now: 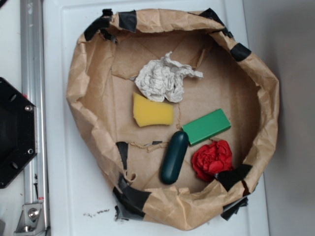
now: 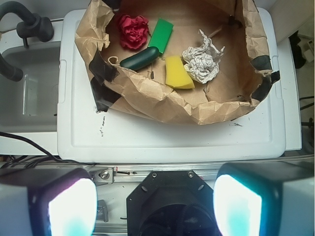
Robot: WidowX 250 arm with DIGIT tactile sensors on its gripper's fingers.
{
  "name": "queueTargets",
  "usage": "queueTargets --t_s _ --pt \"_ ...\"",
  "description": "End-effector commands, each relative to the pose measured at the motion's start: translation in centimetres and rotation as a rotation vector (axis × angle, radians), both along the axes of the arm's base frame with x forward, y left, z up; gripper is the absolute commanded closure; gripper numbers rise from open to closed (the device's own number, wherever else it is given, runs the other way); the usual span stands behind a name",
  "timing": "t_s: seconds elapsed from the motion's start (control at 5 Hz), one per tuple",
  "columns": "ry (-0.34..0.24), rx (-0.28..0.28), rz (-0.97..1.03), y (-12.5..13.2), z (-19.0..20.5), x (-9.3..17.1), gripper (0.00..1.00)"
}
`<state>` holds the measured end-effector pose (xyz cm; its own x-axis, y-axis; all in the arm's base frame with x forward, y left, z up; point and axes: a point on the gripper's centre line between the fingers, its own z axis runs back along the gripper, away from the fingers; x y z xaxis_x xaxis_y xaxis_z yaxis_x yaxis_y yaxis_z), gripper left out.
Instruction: Grab the white paper.
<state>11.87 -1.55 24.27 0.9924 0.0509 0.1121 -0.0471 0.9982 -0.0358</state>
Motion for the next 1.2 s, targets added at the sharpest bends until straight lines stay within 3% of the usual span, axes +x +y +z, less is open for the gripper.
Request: queueTargets --t_s 0.0,0.2,0.4,0.6,0.8,1.0 --pt "0.0 0.0 0.0 0.0 0.0 0.0 0.0" --pt "-0.001 0.05 0.191 2.9 -3.3 5.0 0.0" --pt "-0.005 -0.028 0.244 2.2 -5.0 9.9 0.0" --pt "-0.131 -0.036 0.452 2.5 -7.8 13.8 0.0" --pt "-0.164 -0.019 0.584 3.0 -12.6 15.8 0.0" --pt "-0.143 0.149 0.588 3.9 -16.3 16.2 0.0"
